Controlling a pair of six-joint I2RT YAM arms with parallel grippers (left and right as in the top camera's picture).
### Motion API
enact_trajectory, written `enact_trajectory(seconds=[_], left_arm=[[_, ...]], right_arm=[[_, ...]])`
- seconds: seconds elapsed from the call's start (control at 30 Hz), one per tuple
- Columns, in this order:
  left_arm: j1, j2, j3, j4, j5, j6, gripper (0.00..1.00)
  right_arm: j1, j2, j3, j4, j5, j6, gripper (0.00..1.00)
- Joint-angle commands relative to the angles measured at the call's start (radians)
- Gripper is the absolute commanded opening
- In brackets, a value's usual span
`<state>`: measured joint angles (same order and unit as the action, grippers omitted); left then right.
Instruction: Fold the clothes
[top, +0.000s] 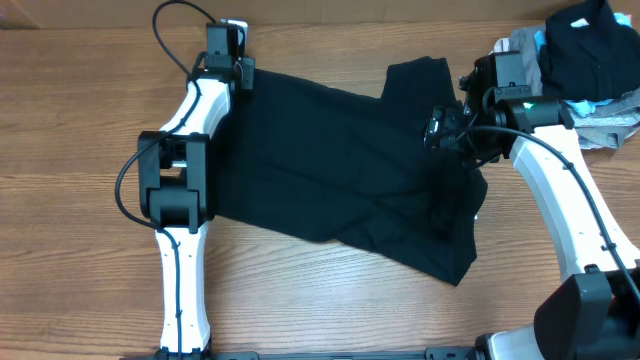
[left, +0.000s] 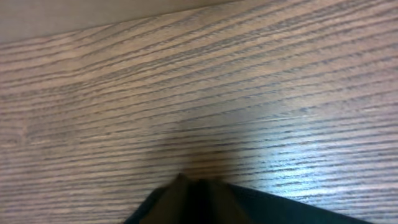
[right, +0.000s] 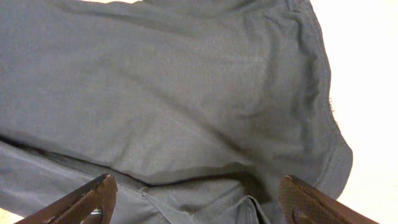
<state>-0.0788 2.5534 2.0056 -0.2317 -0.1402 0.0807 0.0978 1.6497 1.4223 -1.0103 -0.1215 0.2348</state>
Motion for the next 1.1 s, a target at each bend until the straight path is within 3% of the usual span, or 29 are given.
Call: enact_trajectory(seconds=[0.0, 0.2, 0.37, 0.7, 1.07], left_arm=[[0.002, 0.051, 0.002, -0.017, -0.045, 0.001, 0.08], [0.002, 0.035, 0.002, -0.103, -0.059, 0.0, 0.04], [0.002, -0.037, 0.002, -0.2, -0.107, -0.071, 0.04], [0.0, -0.238, 0.002, -0.34, -0.095, -0.132, 0.04], [0.0, -0.256, 0.002, -0.536, -0.008, -0.201, 0.04]], right_arm=[[-0.003, 0.002, -0.004, 0.011, 0.017, -0.003, 0.88], [-0.003, 0.002, -0.004, 0.022, 0.018, -0.004, 0.87], [-0.004, 0.002, -0.004, 0.071, 0.054, -0.004, 0.87], [-0.004, 0.106, 0.0, 0.356, 0.146, -0.003, 0.93], [-0.005, 0.371, 0.0, 0.727, 0.166, -0.034, 0.93]])
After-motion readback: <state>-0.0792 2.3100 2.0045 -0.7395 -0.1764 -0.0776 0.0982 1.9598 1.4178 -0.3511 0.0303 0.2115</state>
